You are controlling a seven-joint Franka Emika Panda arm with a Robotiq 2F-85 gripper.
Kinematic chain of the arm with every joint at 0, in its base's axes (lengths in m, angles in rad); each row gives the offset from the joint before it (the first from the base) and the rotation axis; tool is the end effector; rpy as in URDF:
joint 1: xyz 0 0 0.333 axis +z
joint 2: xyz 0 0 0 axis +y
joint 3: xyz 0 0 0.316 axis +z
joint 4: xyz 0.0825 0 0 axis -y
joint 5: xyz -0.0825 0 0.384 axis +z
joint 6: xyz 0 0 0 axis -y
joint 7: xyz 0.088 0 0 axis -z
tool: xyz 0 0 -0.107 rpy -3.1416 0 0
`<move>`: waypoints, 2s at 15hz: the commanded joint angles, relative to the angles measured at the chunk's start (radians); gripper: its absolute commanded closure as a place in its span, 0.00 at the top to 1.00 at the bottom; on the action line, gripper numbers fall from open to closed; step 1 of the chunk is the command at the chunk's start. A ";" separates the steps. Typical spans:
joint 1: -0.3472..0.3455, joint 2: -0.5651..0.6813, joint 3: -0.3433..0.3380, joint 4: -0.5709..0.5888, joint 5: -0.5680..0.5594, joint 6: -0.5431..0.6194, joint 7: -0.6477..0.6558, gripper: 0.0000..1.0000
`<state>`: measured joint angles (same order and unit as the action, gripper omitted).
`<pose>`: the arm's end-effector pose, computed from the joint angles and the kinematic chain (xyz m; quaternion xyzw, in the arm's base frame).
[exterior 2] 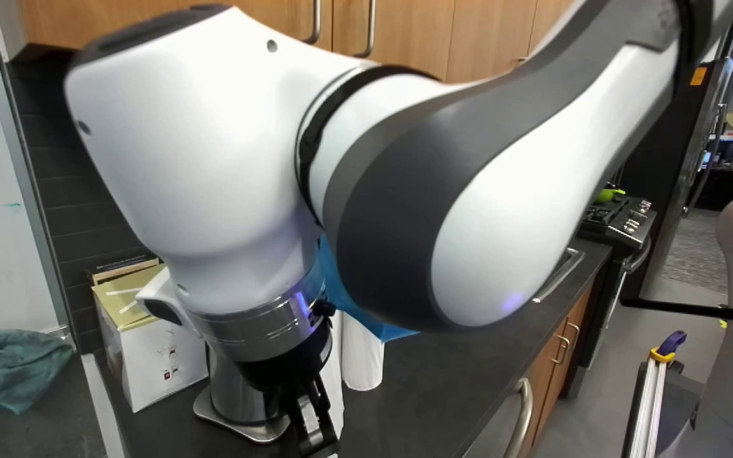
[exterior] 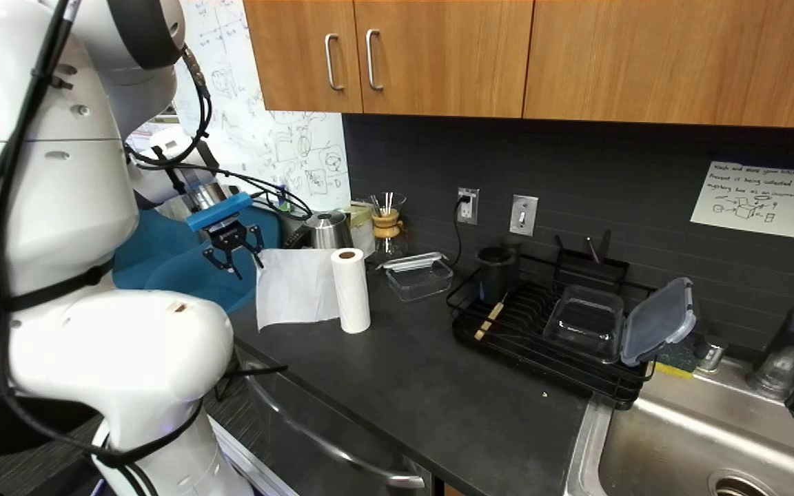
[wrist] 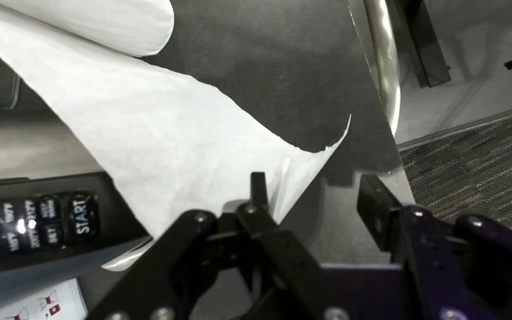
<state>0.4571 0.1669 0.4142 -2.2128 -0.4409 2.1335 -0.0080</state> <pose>0.3500 0.3869 0.2938 0.8231 0.5402 -0.0413 0.1703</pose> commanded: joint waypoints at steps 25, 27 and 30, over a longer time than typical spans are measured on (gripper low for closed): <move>-0.076 -0.402 -0.025 -0.391 0.025 0.146 0.182 1.00; -0.079 -0.424 -0.025 -0.408 0.027 0.153 0.178 1.00; -0.084 -0.448 -0.029 -0.429 0.039 0.161 0.173 1.00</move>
<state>0.3839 -0.2252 0.3891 -2.5976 -0.4298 2.2676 0.1745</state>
